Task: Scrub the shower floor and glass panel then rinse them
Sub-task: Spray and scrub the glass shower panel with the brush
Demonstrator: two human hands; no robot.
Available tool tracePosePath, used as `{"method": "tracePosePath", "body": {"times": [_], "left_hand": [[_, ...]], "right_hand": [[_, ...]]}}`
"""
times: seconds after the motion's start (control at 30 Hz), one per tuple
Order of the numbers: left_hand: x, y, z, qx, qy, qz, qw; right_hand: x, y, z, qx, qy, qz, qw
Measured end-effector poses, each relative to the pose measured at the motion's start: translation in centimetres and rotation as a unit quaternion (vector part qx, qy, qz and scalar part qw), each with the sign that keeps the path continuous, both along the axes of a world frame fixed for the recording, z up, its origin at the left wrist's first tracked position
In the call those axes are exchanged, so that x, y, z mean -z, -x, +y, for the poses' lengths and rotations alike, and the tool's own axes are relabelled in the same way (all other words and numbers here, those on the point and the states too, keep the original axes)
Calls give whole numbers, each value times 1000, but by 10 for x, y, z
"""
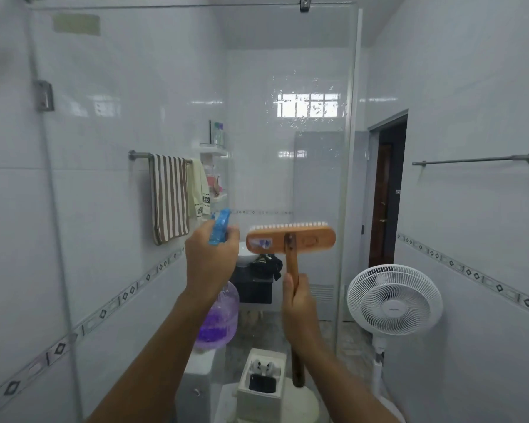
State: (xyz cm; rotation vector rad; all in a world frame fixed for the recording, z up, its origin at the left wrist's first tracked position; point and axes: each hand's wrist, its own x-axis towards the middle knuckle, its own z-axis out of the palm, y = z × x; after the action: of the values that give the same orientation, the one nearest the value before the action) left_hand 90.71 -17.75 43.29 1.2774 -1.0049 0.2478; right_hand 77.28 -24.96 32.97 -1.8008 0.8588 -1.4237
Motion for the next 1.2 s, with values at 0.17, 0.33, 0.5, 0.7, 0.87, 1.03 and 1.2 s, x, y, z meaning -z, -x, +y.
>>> {"method": "tracePosePath", "body": {"times": [0.17, 0.33, 0.5, 0.7, 0.87, 1.03, 1.2], "left_hand": [[6, -8, 0, -7, -20, 8, 1000], [0, -8, 2, 3, -25, 19, 1000], [-2, -7, 5, 4, -24, 15, 1000], [7, -13, 6, -7, -34, 2, 999], [10, -15, 1, -5, -36, -7, 999], [8, -13, 2, -6, -40, -6, 999], [2, -17, 8, -4, -26, 20, 999]], "right_hand": [[-14, -6, 1, -1, -2, -2, 1000], [-141, -16, -11, 16, 56, 28, 998], [-152, -22, -4, 7, 40, 29, 999], [-15, -12, 13, 24, -17, 26, 999], [-63, -7, 8, 24, 2, 26, 999], [-167, -9, -13, 31, 30, -19, 999], [-117, -21, -12, 48, 38, -7, 998]]}}
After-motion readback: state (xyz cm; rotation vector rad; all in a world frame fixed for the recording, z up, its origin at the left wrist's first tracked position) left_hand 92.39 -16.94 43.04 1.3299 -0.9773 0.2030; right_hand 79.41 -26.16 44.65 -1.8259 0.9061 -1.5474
